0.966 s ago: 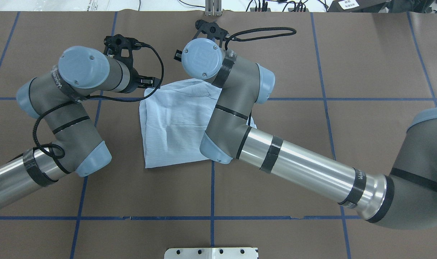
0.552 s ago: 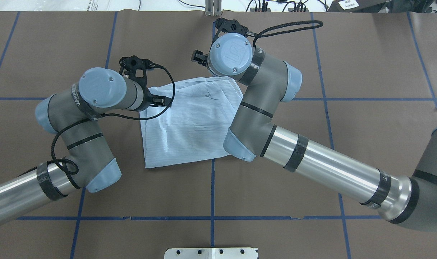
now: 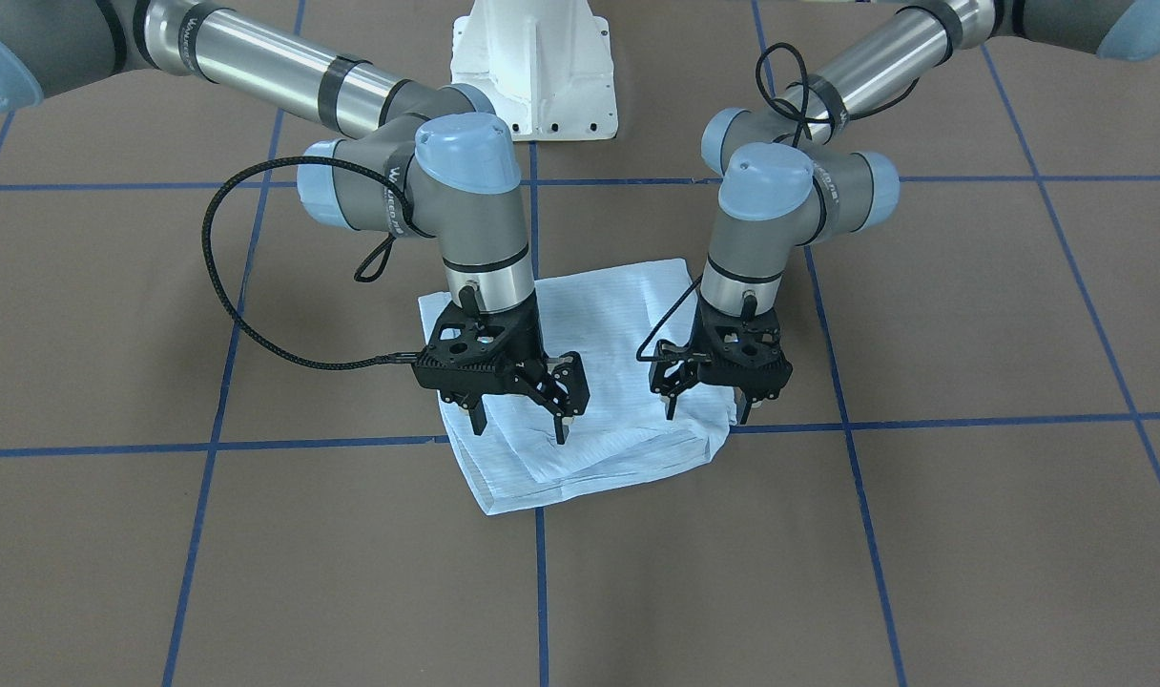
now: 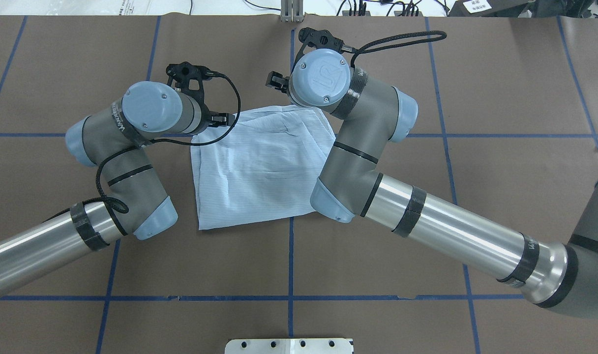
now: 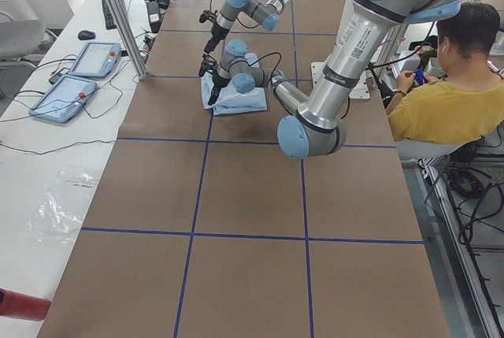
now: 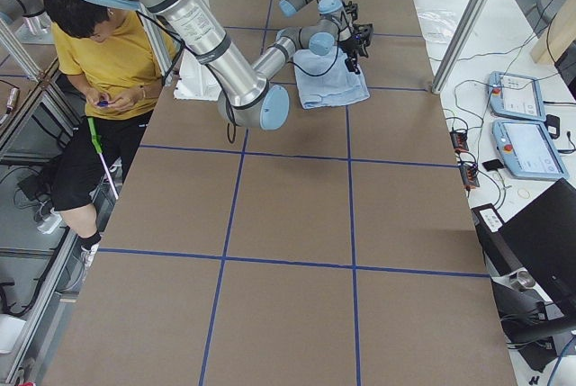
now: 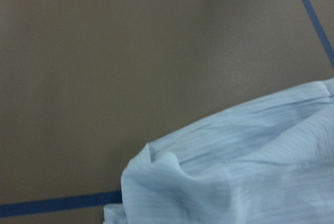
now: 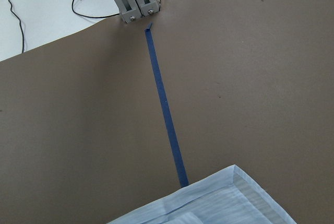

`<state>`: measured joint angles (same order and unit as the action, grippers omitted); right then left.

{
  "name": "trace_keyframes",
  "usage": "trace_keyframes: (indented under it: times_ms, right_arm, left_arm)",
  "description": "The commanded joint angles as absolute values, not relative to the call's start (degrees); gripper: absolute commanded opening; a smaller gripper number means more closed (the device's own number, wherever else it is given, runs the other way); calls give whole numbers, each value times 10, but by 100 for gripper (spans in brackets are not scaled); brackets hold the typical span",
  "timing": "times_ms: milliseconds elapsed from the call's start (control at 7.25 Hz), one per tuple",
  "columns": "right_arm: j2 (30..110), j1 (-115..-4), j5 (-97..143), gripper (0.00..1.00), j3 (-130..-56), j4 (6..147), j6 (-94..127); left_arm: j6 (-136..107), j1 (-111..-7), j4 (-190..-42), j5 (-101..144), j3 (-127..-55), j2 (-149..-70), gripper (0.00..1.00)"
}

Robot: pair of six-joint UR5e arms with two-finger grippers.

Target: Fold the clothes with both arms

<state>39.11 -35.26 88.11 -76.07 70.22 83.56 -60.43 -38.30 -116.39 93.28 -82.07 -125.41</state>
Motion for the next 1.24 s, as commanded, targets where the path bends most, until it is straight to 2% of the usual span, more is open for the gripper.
trace_keyframes:
  times_ms: [0,414,552,690,828,1104]
  right_arm:
    - [395,-351,879,100,-759,702,836]
    - [396,-344,878,100,-759,701,840]
    - [396,-344,878,100,-759,702,840]
    - [396,-344,878,100,-759,701,840]
    - [396,-344,878,100,-759,701,840]
    - [396,-344,878,100,-759,701,839]
  left_arm:
    - [-604,-388,-1202,931,-773,-1271,85]
    - [-599,-383,-1223,932,-759,-1274,69]
    - [-600,-382,-1223,932,-761,-1270,52]
    - [-599,-382,-1221,932,-762,-1266,21]
    - [-598,-383,-1221,931,-771,-1256,0]
    - [-593,-384,-1218,934,-806,-1233,0]
